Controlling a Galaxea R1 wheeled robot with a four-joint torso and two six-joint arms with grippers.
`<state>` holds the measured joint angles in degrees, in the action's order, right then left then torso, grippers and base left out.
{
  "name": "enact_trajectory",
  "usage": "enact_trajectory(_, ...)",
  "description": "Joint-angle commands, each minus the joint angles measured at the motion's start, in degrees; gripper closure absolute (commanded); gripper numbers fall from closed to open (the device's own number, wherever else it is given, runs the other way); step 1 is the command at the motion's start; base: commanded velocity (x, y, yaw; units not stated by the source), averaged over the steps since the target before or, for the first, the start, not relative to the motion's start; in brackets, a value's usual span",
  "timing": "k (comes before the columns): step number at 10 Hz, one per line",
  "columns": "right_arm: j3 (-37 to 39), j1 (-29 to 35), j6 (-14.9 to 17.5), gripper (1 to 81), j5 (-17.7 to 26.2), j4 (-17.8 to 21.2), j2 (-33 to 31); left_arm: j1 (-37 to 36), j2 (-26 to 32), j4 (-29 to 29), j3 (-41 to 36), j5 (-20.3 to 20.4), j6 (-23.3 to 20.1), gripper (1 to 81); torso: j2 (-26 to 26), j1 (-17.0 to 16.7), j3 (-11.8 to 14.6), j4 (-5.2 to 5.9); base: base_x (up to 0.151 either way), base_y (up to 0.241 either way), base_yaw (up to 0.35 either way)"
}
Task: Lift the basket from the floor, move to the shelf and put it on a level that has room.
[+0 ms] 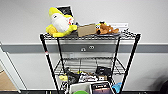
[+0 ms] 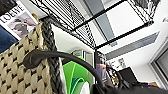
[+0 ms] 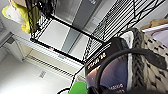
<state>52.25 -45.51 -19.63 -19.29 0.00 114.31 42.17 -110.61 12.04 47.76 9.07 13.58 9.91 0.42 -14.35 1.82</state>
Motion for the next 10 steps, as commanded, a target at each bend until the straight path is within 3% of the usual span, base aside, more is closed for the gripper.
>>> enact_trajectory(1,-6.55,7.22,-0.5,81.1,-1.72,-2.11,-1.16,-7.14,-0.15,-0.97,-6.19,0.86,-0.31,81.1,0.0,0.0,0.0,0.0,0.133,-0.061,0.0)
enact_trajectory(8,-6.64,7.22,-0.41,81.1,-1.72,-2.11,-1.43,-7.14,-0.41,-0.97,-5.93,0.95,-0.31,81.1,0.0,0.02,0.02,0.0,0.113,-0.028,0.0)
enact_trajectory(10,-6.91,7.66,-0.41,81.1,-1.81,-2.11,-1.43,-7.14,-0.24,-0.97,-6.1,1.21,-0.31,81.1,0.0,0.02,0.0,0.0,0.0,0.0,0.0)
